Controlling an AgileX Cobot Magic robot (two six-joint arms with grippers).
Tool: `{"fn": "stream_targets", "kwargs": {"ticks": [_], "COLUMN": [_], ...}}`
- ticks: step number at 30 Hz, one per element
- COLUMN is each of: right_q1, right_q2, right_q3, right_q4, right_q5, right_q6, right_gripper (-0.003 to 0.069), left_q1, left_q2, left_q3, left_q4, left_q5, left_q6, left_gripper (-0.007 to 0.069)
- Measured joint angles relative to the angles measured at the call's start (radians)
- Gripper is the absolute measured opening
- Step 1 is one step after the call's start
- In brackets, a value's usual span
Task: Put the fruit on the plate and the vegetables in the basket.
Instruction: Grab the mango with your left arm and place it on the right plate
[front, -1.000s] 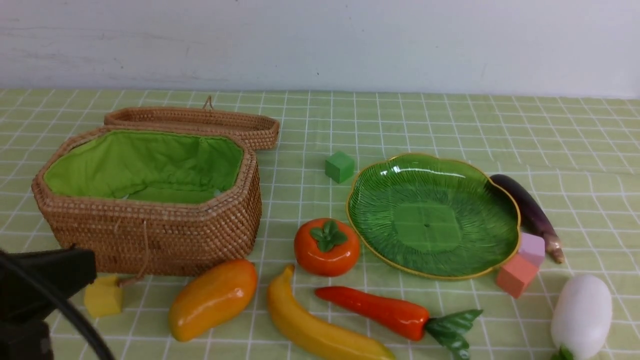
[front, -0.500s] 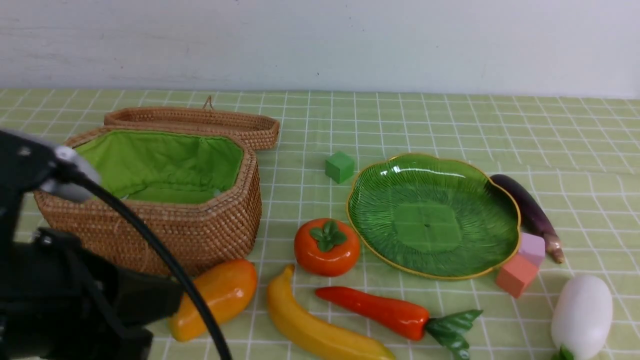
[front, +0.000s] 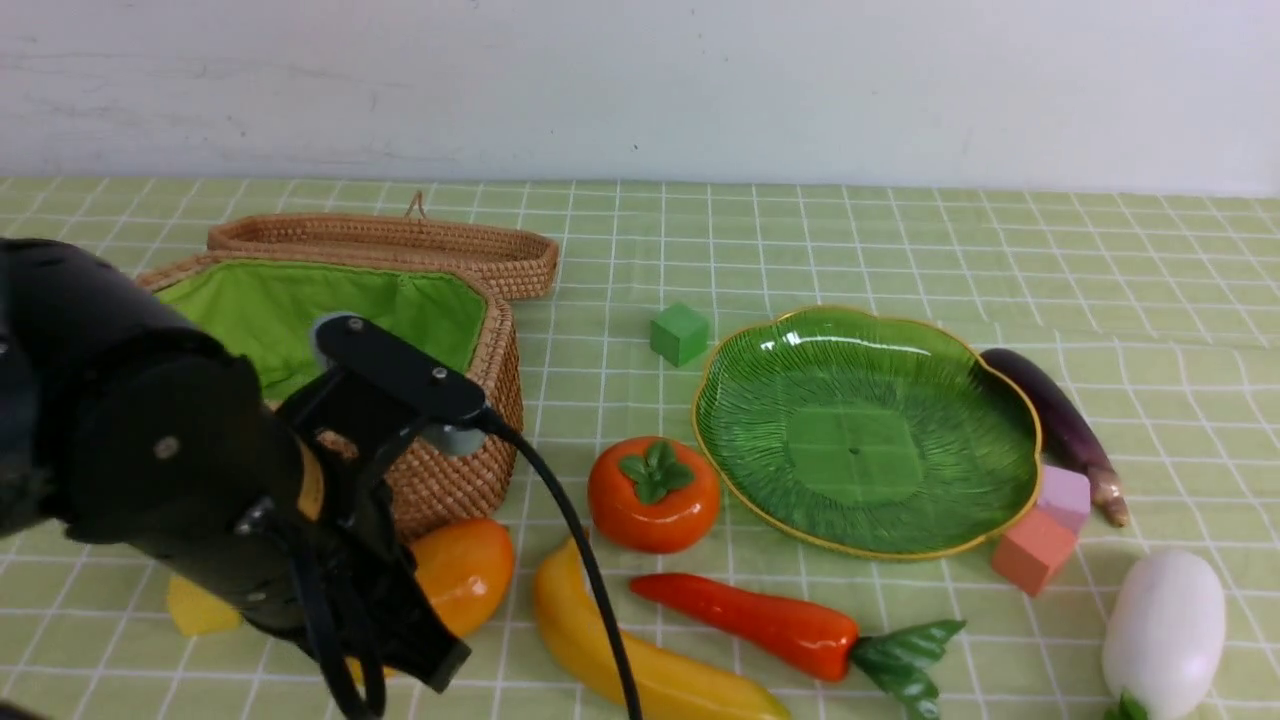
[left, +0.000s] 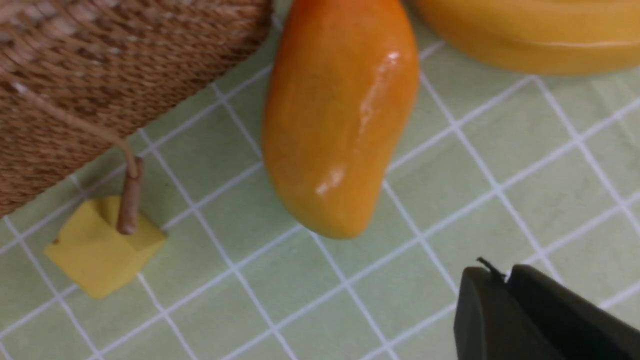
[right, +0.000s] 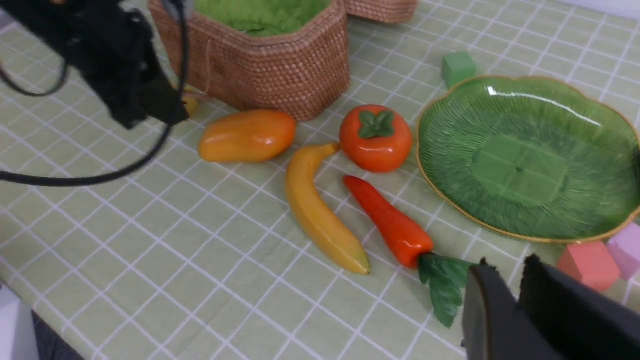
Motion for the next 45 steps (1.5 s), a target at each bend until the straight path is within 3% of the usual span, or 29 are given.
{"fn": "stream_targets", "kwargs": {"ticks": [1, 2, 5, 10, 15, 20, 25, 29, 38, 45], "right_q1": [0.000, 0.000, 0.000, 0.000, 0.000, 0.019, 0.148, 0.212, 0.229, 0.229], "right_q2": [0.001, 0.001, 0.020, 0.126, 0.235, 0.305, 0.331, 0.331, 0.331, 0.331], "right_q3": [0.000, 0.000, -0.006, -0.042, -0.118, -0.180, -0.197, -0.197, -0.198, -0.198], "right_q4": [0.040, 0.046, 0.164, 0.246, 0.247, 0.234, 0.079, 0.022, 0.006, 0.004], "right_q5": [-0.007, -0.007, -0.010, 0.060, 0.154, 0.151, 0.103, 0.104, 0.104, 0.106], "right_q6": [-0.052, -0.059, -0.169, -0.209, -0.183, -0.164, -0.148, -0.145, -0.145, -0.145], "right_gripper": [0.0106, 0.0106, 0.0106, 0.0106, 0.0106, 0.0106, 0.0107, 0.0109, 0.0116, 0.0123], "left_q1": [0.000, 0.000, -0.002, -0.002, -0.002, 0.039, 0.110, 0.125, 0.152, 0.152], "left_q2": [0.031, 0.034, 0.084, 0.109, 0.110, 0.110, 0.115, 0.139, 0.239, 0.311], "left_q3": [0.000, 0.000, 0.000, 0.000, -0.001, -0.002, -0.002, -0.003, -0.003, -0.003], "left_q4": [0.021, 0.023, 0.073, 0.137, 0.157, 0.100, -0.104, -0.164, -0.025, -0.005], "left_q5": [-0.011, -0.011, -0.033, -0.091, -0.097, -0.100, -0.164, -0.196, -0.246, -0.298], "left_q6": [-0.005, -0.005, -0.008, -0.010, -0.010, 0.005, 0.217, 0.296, 0.183, 0.177], "left_gripper": [0.0160, 0.0170, 0.0377, 0.0542, 0.0540, 0.0475, 0.0447, 0.0470, 0.0581, 0.0587]}}
